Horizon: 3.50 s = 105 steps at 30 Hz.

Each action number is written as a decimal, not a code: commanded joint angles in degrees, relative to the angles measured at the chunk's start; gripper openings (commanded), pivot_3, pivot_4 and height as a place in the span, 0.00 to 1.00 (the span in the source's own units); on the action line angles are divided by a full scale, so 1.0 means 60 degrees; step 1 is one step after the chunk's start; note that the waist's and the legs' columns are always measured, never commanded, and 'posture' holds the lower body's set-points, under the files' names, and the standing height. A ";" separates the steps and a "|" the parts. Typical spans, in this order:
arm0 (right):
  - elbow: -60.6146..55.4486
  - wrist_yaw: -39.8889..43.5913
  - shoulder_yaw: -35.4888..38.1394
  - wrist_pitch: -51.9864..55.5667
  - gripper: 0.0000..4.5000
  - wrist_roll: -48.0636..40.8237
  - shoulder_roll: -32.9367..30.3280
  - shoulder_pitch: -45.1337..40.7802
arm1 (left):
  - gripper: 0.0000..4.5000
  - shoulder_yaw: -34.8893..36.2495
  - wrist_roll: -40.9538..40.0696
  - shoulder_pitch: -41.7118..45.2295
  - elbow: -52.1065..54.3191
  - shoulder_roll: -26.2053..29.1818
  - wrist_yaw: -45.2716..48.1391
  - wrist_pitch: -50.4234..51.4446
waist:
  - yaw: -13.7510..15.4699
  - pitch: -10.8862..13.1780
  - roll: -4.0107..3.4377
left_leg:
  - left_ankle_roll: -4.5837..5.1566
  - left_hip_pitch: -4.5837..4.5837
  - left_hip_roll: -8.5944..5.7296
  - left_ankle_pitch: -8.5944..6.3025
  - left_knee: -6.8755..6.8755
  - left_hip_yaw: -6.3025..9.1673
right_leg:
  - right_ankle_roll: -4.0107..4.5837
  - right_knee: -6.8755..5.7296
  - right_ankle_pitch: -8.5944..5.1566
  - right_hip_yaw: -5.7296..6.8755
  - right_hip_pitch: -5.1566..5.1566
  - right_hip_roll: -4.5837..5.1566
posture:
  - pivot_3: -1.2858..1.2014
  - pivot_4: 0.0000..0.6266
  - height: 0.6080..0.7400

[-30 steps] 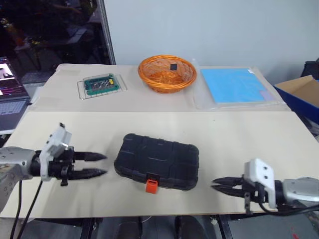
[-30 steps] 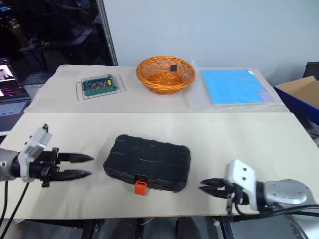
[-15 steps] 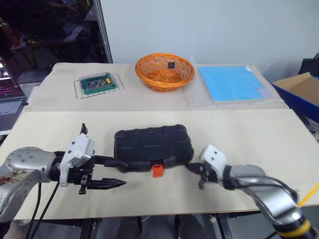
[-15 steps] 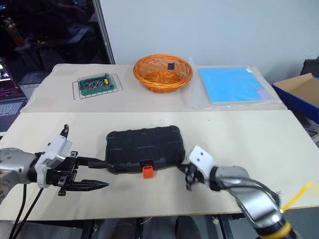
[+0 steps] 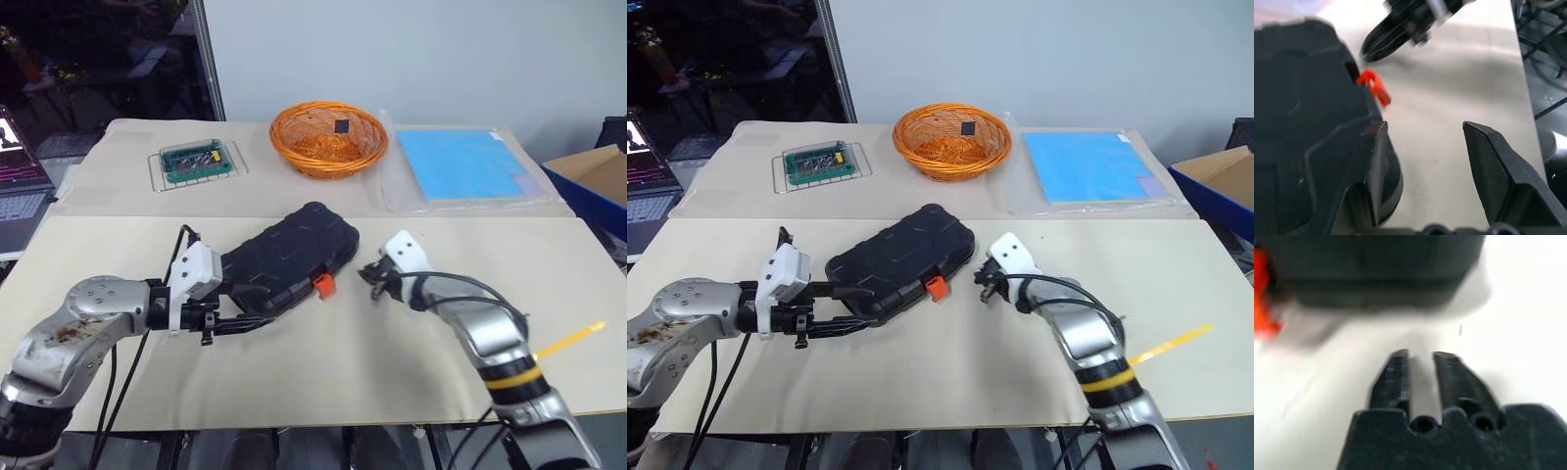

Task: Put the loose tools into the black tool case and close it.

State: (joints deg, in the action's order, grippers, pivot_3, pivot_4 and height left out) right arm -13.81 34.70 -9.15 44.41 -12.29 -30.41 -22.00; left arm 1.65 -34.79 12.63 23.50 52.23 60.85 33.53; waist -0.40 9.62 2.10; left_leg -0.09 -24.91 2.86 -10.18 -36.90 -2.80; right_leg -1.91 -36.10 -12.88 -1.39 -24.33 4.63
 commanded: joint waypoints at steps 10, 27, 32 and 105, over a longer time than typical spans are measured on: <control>-0.2304 -0.1042 -0.0215 0.2068 1.00 -0.1375 0.1599 -0.0196 | 0.58 -0.1011 0.1105 0.0421 -0.0643 -0.0378 0.0051 -0.0207 | -0.0066 -0.0001 0.0000 | -0.0009 0.0076 0.0025 0.0006 -0.0004 -0.0010 | 0.0021 -0.0020 -0.0050 -0.0035 0.0031 -0.0031 | 0.52 0.24 1.00; -0.0925 -0.1503 -0.0981 0.1733 0.69 -0.0735 0.2160 -0.0718 | 0.58 -0.0714 0.0923 0.0277 -0.0212 -0.0579 -0.0298 0.0013 | -0.0061 -0.0002 0.0001 | -0.0009 0.0052 0.0019 0.0006 -0.0004 -0.0019 | -0.0009 -0.0018 -0.0009 -0.0057 0.0013 -0.0036 | 0.52 0.24 1.00; -0.0847 -0.1470 -0.1027 0.1537 0.31 -0.0608 0.2222 -0.0775 | 0.58 -0.0688 0.0912 0.0242 -0.0195 -0.0587 -0.0355 0.0042 | -0.0071 -0.0001 0.0001 | -0.0009 0.0051 0.0019 0.0006 -0.0004 -0.0018 | -0.0009 -0.0019 -0.0009 -0.0057 0.0012 -0.0036 | 0.52 0.24 1.00; 0.2660 -0.0030 -0.1577 -0.3058 0.01 0.0863 0.2794 -0.0830 | 0.58 -0.0788 0.1335 0.0048 -0.0751 -0.0927 -0.0524 -0.0247 | -0.0184 -0.0031 -0.0004 | -0.0006 0.0108 0.0023 0.0002 0.0003 -0.0045 | -0.0019 -0.0031 -0.0015 -0.0092 0.0036 -0.0043 | 0.52 0.24 1.00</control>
State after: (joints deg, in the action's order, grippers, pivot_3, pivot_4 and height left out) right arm -1.49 33.84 -14.85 26.56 -10.62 -12.70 -28.29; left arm -2.90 -27.18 13.74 19.30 46.72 57.76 31.21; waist -1.50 9.43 2.08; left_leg -0.13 -24.23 3.00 -10.17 -36.87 -3.07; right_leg -2.03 -36.29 -12.98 -1.95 -24.10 4.37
